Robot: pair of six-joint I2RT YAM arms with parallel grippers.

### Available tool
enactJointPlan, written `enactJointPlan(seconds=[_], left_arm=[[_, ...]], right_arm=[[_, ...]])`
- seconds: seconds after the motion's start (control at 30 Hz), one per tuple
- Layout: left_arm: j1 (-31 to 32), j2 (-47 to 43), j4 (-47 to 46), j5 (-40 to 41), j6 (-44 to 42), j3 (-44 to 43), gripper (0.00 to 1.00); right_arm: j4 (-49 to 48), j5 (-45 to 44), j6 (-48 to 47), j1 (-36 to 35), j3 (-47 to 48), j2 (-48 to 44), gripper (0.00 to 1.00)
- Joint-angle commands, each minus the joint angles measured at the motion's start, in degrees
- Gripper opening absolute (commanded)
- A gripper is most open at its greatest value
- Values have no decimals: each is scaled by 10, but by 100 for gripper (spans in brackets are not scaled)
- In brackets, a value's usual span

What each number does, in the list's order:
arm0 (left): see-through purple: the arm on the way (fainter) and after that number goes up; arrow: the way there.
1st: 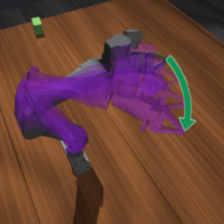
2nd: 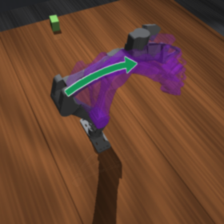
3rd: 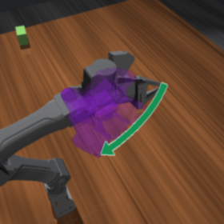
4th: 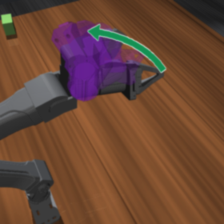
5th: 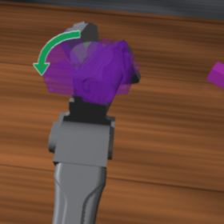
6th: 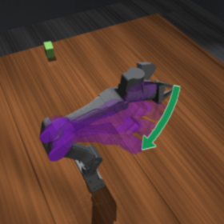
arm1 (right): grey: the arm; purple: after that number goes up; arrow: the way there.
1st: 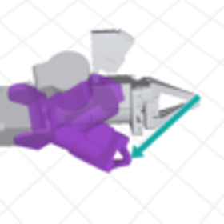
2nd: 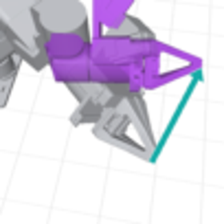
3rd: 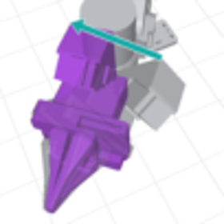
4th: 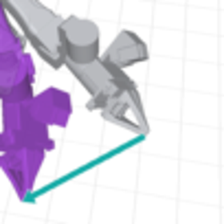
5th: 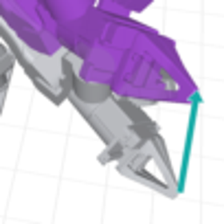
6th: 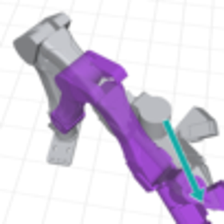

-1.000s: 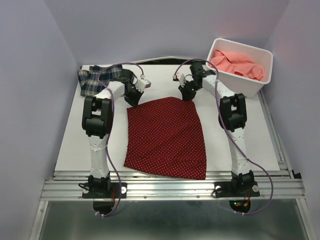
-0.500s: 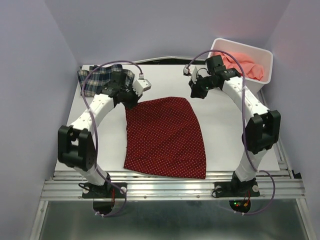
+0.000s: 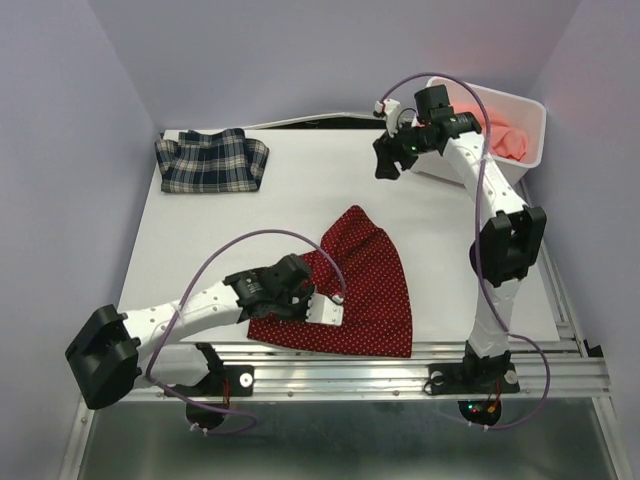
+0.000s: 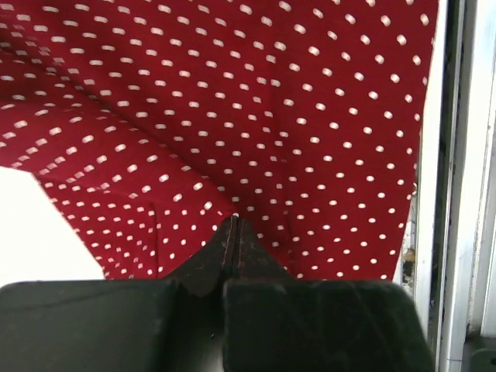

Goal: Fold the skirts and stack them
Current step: Flatten the skirt out

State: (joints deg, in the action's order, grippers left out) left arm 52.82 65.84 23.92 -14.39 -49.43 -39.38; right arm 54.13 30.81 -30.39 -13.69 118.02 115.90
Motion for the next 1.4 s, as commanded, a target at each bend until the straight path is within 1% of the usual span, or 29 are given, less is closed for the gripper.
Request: enactJointPlan(seconds=[0.0,0.03,0.07,0.1,0.2,0.33,0.37,0.4,0.43,0.53,0.63,0.67,0.7,0.73,0.77,0.8,0.87,0.9,0.93,0.97,1.03,1.1,1.2,1.23,1.27,1.33,1.37], left_arm=[[41,4,-58,59,-7,55,0],[49,5,-68,71,-13,67,0],[58,9,-77,88,-20,75,0],[61,13,-89,99,-29,84,0],[64,31,-124,128,-34,98,0],[69,41,-132,127,-29,91,0],[70,41,-134,128,-30,91,0],[73,41,-135,130,-30,94,0],[76,42,-138,134,-34,99,0],[77,43,-143,138,-36,108,0],[78,39,-143,138,-33,109,0],[79,39,-142,138,-31,109,0],[78,38,-142,138,-29,109,0],[79,39,-142,153,-27,108,0],[78,39,-140,158,-24,108,0],[78,39,-139,158,-18,107,0],[78,37,-135,161,-9,103,0],[77,36,-133,163,-5,101,0],[77,32,-128,164,-1,97,0],[74,30,-125,163,5,94,0],[65,25,-118,161,21,83,0],[50,17,-101,148,29,73,0],[14,-2,-82,147,41,53,0],[2,-8,-77,129,43,47,0],[-30,-23,-66,115,48,29,0],[-65,-45,-49,96,51,-6,0],[-101,-49,-42,75,52,-18,0]], right_arm=[[60,29,18,-50,32,21,78],[54,21,15,-62,13,18,82],[44,7,11,-76,-8,16,83],[34,-24,10,-98,-43,15,85],[12,-40,34,-112,-53,48,86],[36,-43,89,-112,47,144,86],[51,-41,103,-112,92,163,87],[58,-27,113,-112,109,195,87],[67,-18,125,-112,130,208,87],[77,10,136,-112,136,241,87],[93,2,121,-112,117,245,83],[91,0,116,-112,89,238,79],[88,0,111,-112,89,229,74],[85,1,111,-112,60,218,59],[76,5,113,-112,47,192,52],[72,11,114,-105,29,179,37],[68,21,122,-99,22,139,24],[64,23,128,-90,19,125,13],[55,25,138,-79,11,111,10],[50,28,140,-71,6,82,7],[41,36,151,-56,-9,53,6],[20,36,166,-32,-44,9,5],[-9,43,177,-4,-107,-33,4],[-17,40,181,2,-124,-57,4],[-31,38,190,9,-154,-68,4],[-58,36,203,15,-186,-94,5],[-67,34,218,15,-199,-99,6]])
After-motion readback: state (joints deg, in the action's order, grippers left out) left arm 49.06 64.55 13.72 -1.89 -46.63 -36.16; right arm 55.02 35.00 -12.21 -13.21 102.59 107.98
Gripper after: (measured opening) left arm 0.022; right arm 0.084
